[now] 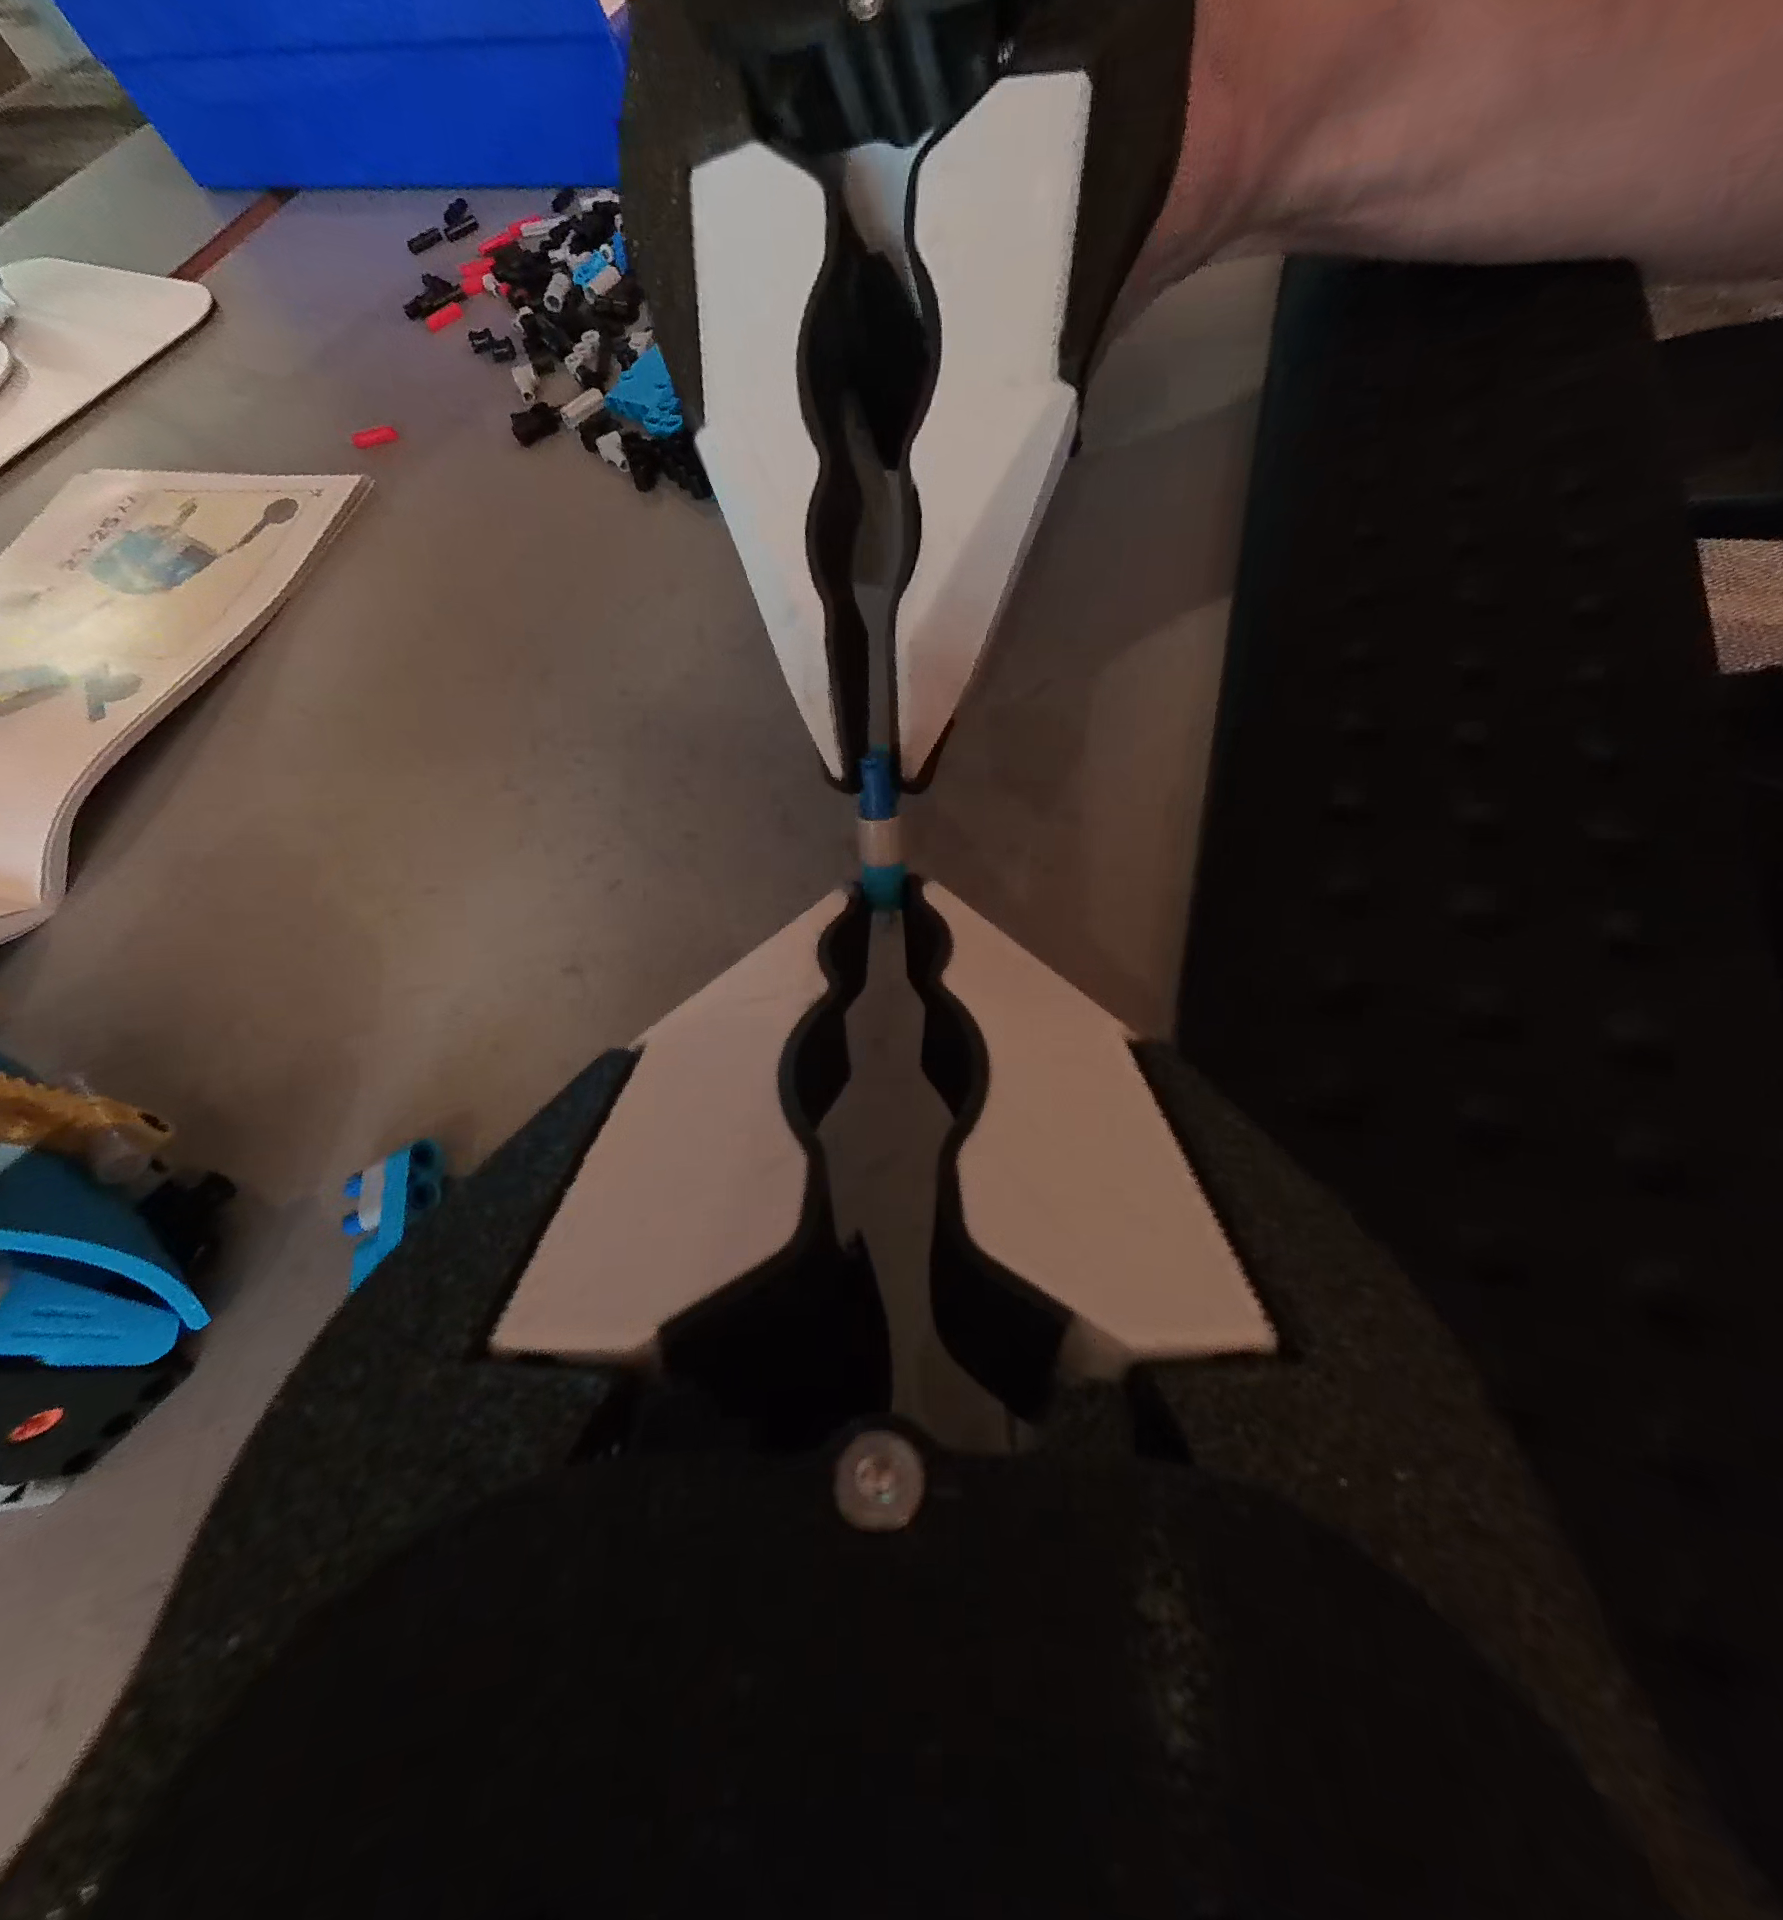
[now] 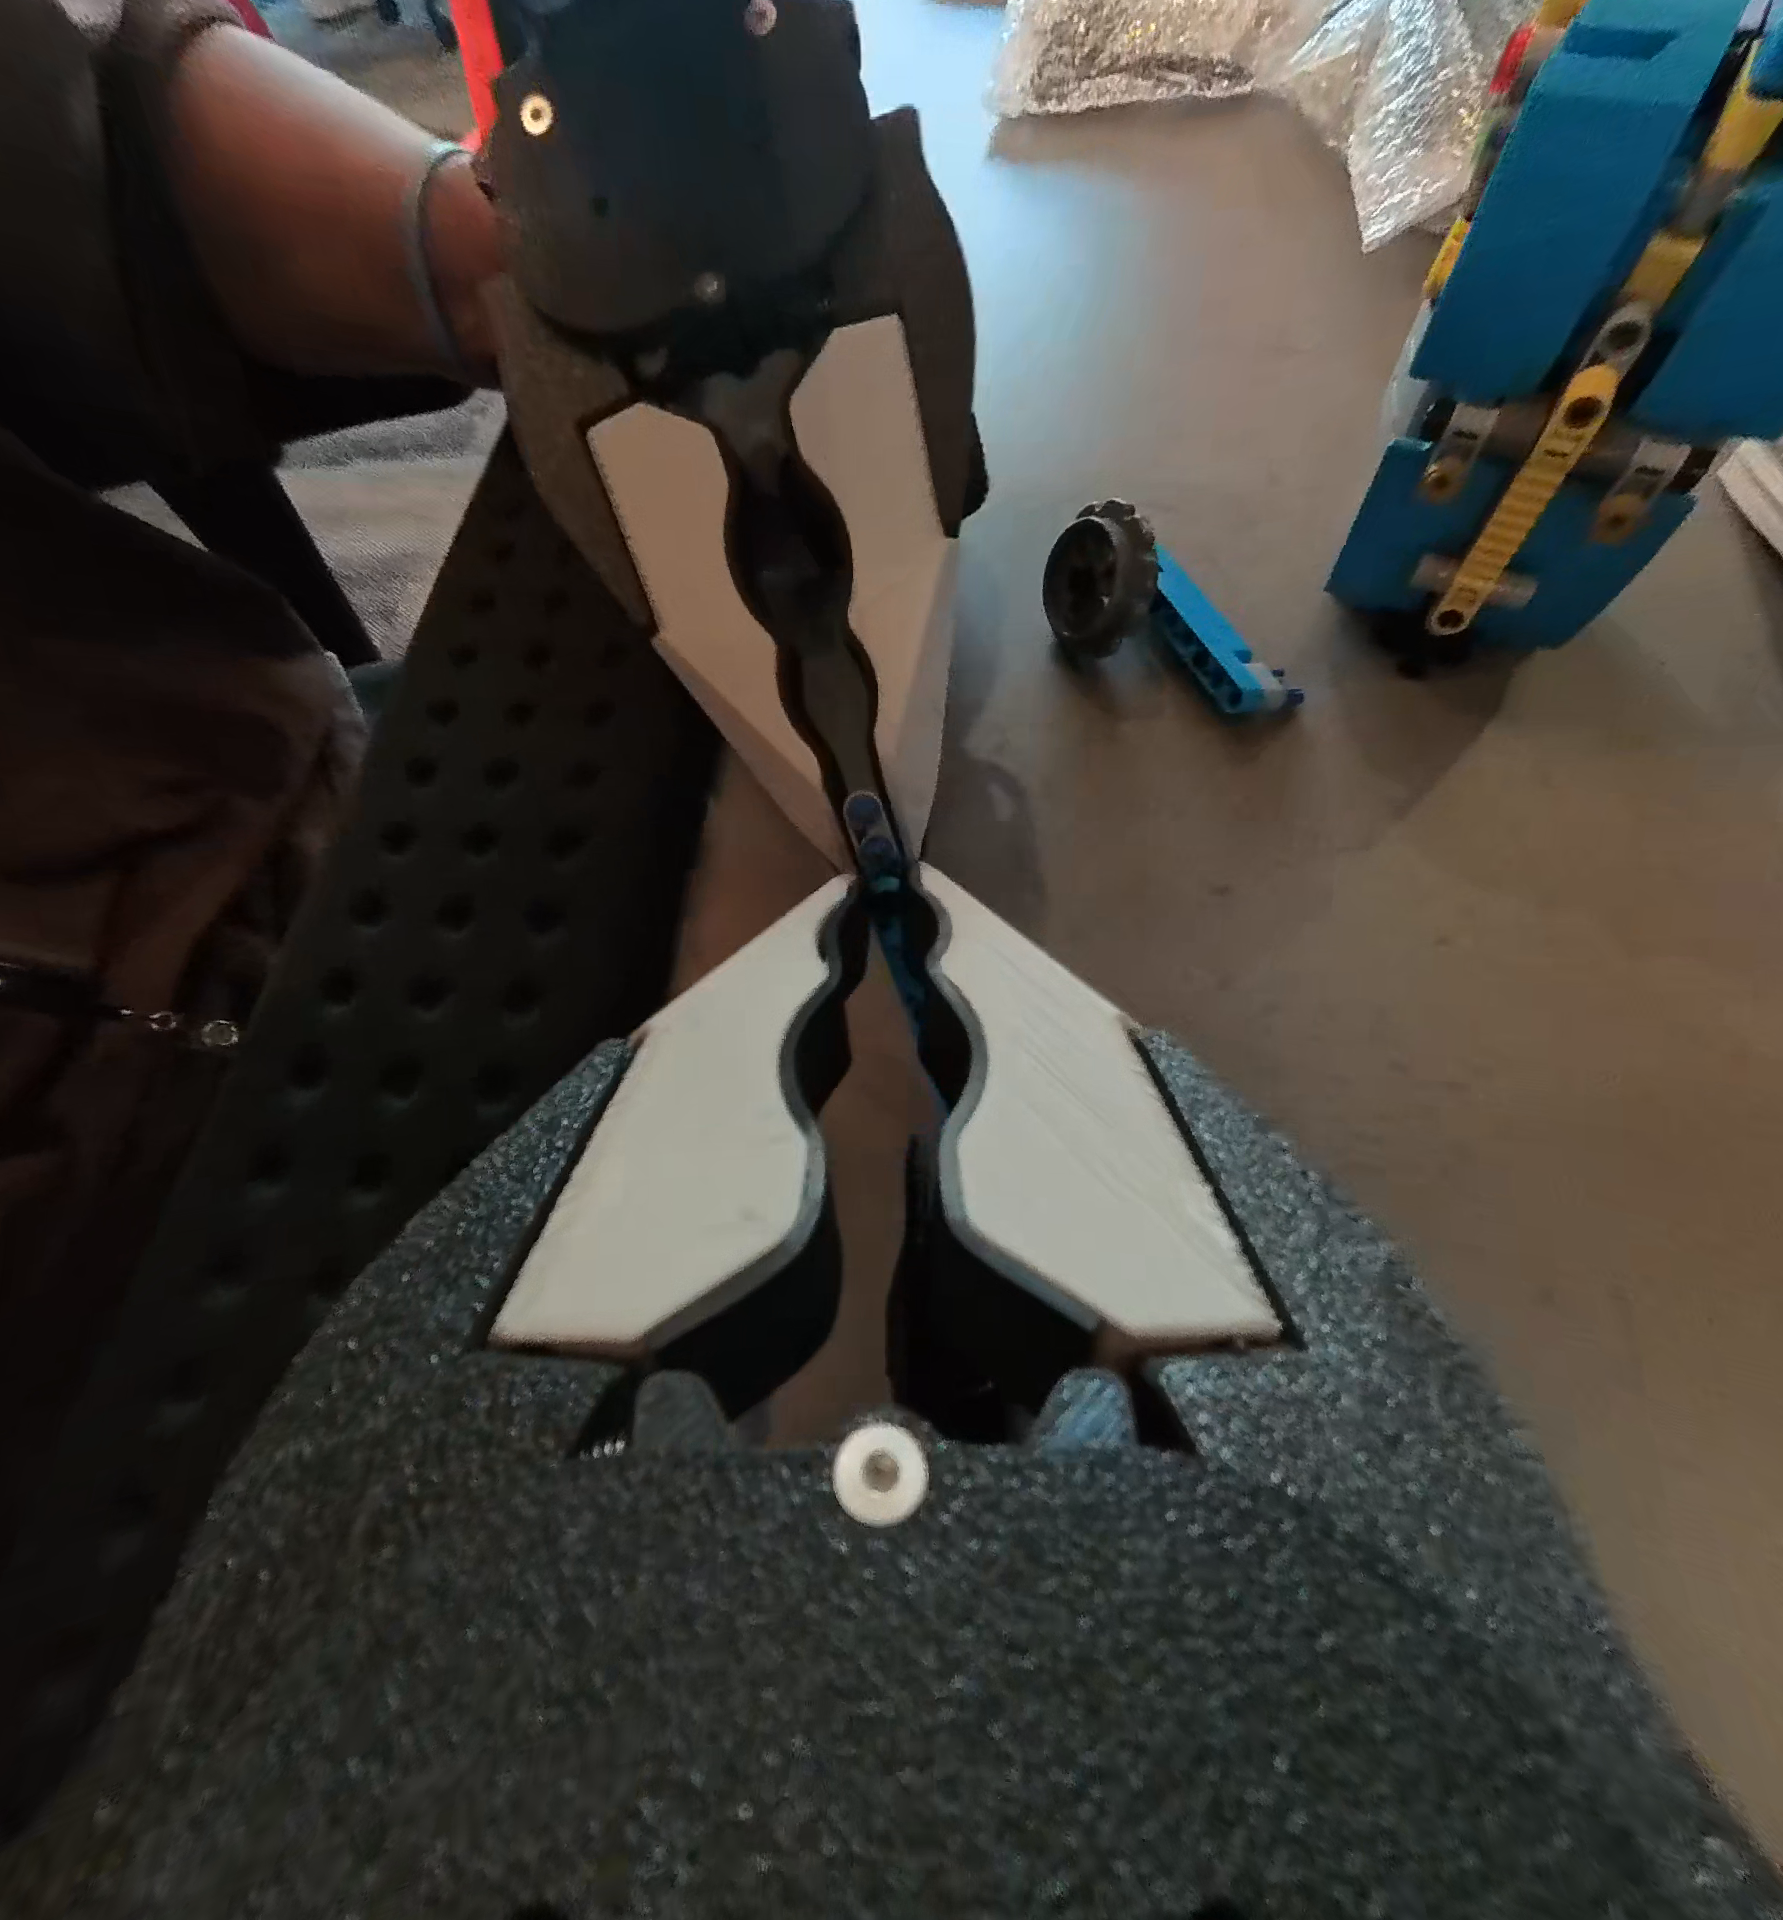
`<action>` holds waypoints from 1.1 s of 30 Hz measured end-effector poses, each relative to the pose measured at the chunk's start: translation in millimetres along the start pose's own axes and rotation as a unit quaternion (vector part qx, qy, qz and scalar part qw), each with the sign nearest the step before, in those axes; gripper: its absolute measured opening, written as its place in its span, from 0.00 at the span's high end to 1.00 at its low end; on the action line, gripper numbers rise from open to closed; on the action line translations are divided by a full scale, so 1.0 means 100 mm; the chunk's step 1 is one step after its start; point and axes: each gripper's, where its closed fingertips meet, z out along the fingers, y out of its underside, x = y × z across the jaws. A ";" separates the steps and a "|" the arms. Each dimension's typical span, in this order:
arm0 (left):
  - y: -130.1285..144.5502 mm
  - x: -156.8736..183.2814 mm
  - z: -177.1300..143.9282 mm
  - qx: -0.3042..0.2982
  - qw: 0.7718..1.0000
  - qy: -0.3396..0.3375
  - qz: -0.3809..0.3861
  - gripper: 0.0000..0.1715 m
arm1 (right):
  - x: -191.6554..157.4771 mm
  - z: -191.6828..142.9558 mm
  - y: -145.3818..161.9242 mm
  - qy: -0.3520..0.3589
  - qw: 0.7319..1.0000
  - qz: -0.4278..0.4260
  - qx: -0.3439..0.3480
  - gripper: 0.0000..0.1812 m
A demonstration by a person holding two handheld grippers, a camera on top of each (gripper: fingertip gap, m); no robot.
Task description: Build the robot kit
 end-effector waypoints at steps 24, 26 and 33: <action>-0.06 -0.03 0.00 0.020 0.997 0.040 -0.064 0.97 | 0.05 -0.09 -0.03 -0.016 0.999 -0.007 0.030 0.95; -0.07 -0.02 0.00 0.023 0.996 0.046 -0.066 0.97 | 0.04 -0.09 -0.04 -0.028 0.999 0.001 0.033 0.96; -0.45 0.18 0.00 0.108 0.985 0.102 -0.091 1.00 | -0.02 0.20 0.28 -0.050 0.996 0.004 -0.074 1.00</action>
